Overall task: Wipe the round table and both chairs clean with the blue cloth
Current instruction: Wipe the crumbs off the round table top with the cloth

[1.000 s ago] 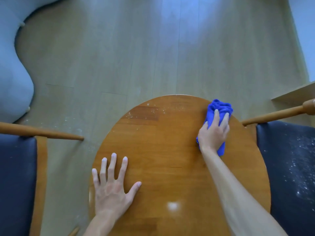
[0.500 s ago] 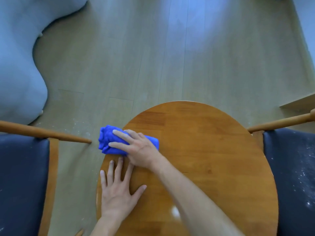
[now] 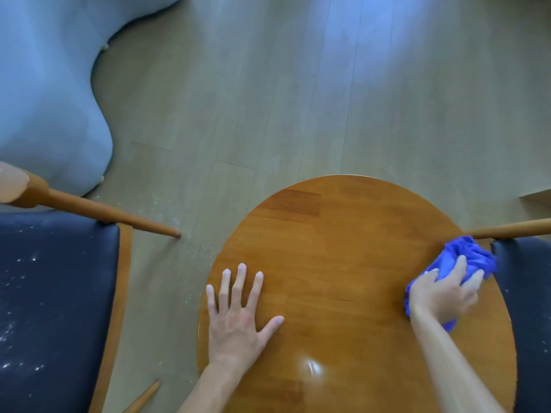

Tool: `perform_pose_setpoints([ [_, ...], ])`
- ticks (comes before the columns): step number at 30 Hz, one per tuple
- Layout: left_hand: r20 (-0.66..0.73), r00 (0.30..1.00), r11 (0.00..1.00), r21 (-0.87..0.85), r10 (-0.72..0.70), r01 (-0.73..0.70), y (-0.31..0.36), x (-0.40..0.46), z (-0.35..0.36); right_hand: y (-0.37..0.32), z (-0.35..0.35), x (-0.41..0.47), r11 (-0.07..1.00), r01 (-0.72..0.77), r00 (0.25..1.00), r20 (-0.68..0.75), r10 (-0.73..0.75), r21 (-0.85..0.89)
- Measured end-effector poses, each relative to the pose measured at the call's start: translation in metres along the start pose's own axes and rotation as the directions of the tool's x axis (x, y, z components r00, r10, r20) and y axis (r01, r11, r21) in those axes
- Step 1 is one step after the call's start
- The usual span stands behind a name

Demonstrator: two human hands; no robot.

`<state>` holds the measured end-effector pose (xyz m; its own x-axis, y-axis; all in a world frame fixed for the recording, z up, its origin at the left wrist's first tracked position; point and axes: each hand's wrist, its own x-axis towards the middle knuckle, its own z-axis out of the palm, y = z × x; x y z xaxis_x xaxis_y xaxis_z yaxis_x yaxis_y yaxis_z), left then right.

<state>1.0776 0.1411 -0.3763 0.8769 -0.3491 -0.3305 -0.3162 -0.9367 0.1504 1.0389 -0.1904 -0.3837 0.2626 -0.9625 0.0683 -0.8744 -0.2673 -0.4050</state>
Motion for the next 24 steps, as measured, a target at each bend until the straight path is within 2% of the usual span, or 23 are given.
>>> perform_pose_setpoints([
  [2, -0.017, 1.0, 1.0, -0.007, 0.004, -0.004, -0.001, 0.0, 0.001, -0.038, 0.016, -0.039, 0.982, 0.185, 0.98, 0.071, -0.187, 0.027],
  [4, -0.027, 1.0, 0.999, -0.039, -0.003, 0.002, -0.001, 0.0, -0.001, -0.075, 0.026, -0.093, 0.93, 0.359, 0.909, 0.198, -0.368, 0.081],
  [6, -0.042, 0.999, 0.99, -0.14, -0.029, 0.023, 0.0, 0.0, -0.006, -0.102, 0.025, -0.151, 0.863, 0.481, 0.821, 0.267, -0.505, 0.155],
  [9, -0.133, 0.978, 0.922, -0.373, -0.163, 0.103, 0.004, 0.003, -0.022, -0.112, 0.006, -0.198, 0.793, 0.523, 0.689, 0.393, -0.609, 0.312],
  [10, -0.162, 0.964, 0.888, -0.443, -0.213, 0.121, 0.007, 0.006, -0.029, -0.107, -0.002, -0.196, 0.781, 0.473, 0.64, 0.45, -0.623, 0.408],
  [12, -0.221, 0.946, 0.859, -0.503, -0.236, 0.096, 0.021, 0.016, -0.044, -0.086, -0.016, -0.174, 0.725, 0.476, 0.558, 0.466, -0.686, 0.498],
  [13, -0.238, 0.949, 0.869, -0.491, -0.206, 0.065, 0.032, 0.021, -0.049, -0.07, -0.021, -0.159, 0.721, 0.499, 0.567, 0.447, -0.692, 0.482],
  [14, -0.24, 0.956, 0.888, -0.459, -0.167, 0.04, 0.045, 0.026, -0.052, -0.053, -0.024, -0.142, 0.746, 0.506, 0.616, 0.425, -0.663, 0.432],
  [16, -0.19, 0.974, 0.929, -0.368, -0.122, 0.045, 0.074, 0.036, -0.049, -0.013, -0.025, -0.11, 0.803, 0.543, 0.715, 0.367, -0.595, 0.245],
  [17, -0.156, 0.98, 0.942, -0.328, -0.128, 0.071, 0.087, 0.04, -0.045, 0.005, -0.025, -0.099, 0.82, 0.549, 0.74, 0.362, -0.567, 0.161],
  [19, -0.108, 0.982, 0.955, -0.27, -0.157, 0.123, 0.109, 0.046, -0.036, 0.028, -0.025, -0.091, 0.824, 0.561, 0.745, 0.388, -0.543, 0.076],
  [21, -0.11, 0.985, 0.968, -0.228, -0.129, 0.101, 0.123, 0.047, -0.027, 0.038, -0.02, -0.089, 0.807, 0.587, 0.728, 0.396, -0.56, 0.063],
  [24, -0.119, 0.987, 0.982, -0.141, 0.108, -0.124, 0.14, 0.028, -0.012, 0.041, -0.013, -0.092, 0.813, 0.58, 0.749, 0.357, -0.559, 0.056],
])
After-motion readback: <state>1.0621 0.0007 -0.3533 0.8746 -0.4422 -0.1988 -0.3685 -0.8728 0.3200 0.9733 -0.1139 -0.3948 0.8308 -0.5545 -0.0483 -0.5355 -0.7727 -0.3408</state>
